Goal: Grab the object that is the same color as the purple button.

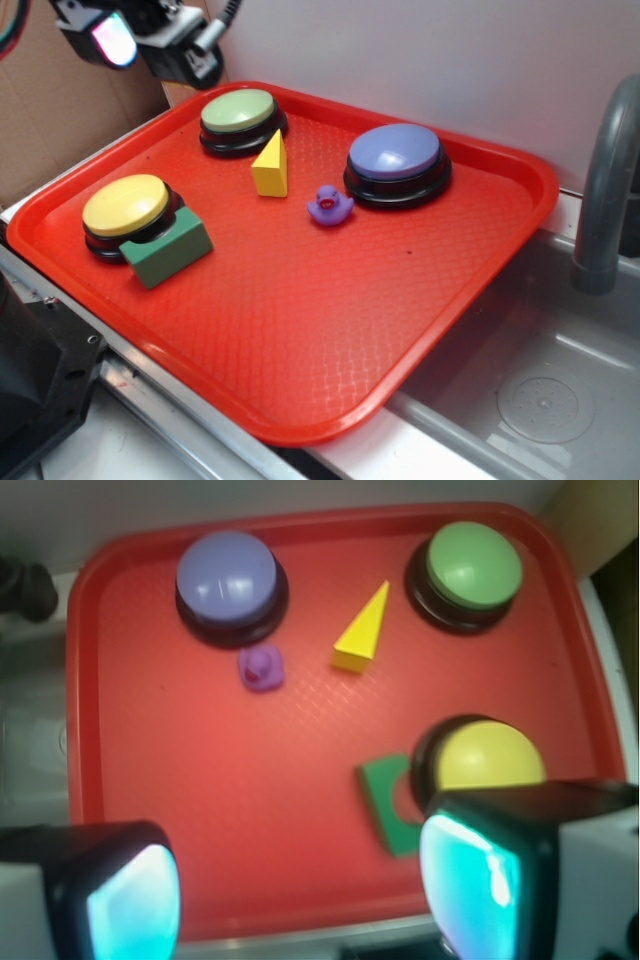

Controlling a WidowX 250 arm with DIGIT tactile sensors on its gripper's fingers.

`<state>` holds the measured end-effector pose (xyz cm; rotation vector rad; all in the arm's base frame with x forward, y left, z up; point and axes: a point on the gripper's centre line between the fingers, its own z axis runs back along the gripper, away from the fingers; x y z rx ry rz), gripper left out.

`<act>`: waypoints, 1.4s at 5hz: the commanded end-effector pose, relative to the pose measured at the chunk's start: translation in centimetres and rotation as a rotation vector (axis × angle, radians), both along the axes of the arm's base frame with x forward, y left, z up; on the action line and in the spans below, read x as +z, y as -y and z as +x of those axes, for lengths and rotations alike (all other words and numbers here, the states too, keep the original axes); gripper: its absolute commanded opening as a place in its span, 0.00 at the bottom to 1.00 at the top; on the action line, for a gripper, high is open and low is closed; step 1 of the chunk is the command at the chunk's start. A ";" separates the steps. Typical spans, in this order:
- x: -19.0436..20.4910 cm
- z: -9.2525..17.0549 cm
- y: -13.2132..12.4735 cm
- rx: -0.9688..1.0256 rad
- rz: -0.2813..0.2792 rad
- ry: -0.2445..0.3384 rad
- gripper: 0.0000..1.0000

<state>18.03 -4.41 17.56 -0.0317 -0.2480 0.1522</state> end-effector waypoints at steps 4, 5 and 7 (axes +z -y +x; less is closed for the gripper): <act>-8.4 7.6 0.8 0.171 0.038 0.142 1.00; -10.1 8.6 0.7 0.172 0.059 0.150 1.00; -12.7 9.5 0.4 0.139 0.015 0.146 1.00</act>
